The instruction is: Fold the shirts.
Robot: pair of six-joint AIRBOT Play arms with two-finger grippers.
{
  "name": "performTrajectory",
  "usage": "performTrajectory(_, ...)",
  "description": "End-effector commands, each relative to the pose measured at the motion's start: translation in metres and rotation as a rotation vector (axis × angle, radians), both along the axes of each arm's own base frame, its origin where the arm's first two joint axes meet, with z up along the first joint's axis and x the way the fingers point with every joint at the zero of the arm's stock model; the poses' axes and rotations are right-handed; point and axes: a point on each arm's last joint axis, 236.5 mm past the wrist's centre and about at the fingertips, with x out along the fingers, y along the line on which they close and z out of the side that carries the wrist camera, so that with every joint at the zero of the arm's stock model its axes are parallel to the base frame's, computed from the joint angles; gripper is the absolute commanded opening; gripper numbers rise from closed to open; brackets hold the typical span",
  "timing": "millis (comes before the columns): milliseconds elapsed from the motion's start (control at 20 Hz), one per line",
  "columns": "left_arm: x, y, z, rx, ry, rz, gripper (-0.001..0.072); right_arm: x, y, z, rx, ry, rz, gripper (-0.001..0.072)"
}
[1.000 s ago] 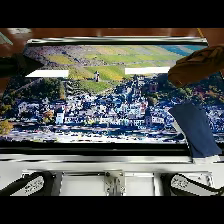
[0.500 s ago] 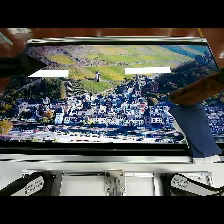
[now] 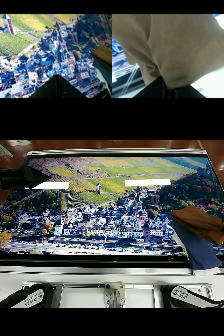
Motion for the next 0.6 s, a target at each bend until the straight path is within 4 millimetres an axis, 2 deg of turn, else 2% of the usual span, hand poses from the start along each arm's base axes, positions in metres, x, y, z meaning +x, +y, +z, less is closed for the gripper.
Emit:
performTrajectory(0,0.0,0.0,0.0,0.001,-0.001,-0.002,0.0036,-0.09,0.003,-0.019,0.038,0.263,-0.155,0.0076)
performTrajectory(100,0.0,-0.001,0.0,0.001,0.0,-0.003,0.0036,-0.116,0.006,-0.031,0.046,0.27,-0.249,0.0076)
performTrajectory(250,0.0,-0.002,0.0,0.0,-0.001,-0.005,0.0036,-0.121,0.018,-0.068,0.088,0.2,-0.363,0.0083)
performTrajectory(300,0.0,-0.002,0.0,0.001,-0.001,-0.004,0.0036,-0.118,0.021,-0.078,0.1,0.185,-0.387,0.0156)
performTrajectory(350,0.0,-0.001,0.0,0.0,-0.003,-0.002,0.0036,-0.11,0.027,-0.087,0.127,0.152,-0.396,0.0415)
performTrajectory(400,0.001,-0.001,0.001,0.0,-0.006,0.001,0.0036,-0.102,0.031,-0.09,0.15,0.117,-0.389,0.0614)
performTrajectory(550,0.002,-0.001,-0.001,-0.001,-0.002,0.002,0.0036,-0.089,0.022,-0.078,0.129,0.065,-0.372,0.0631)
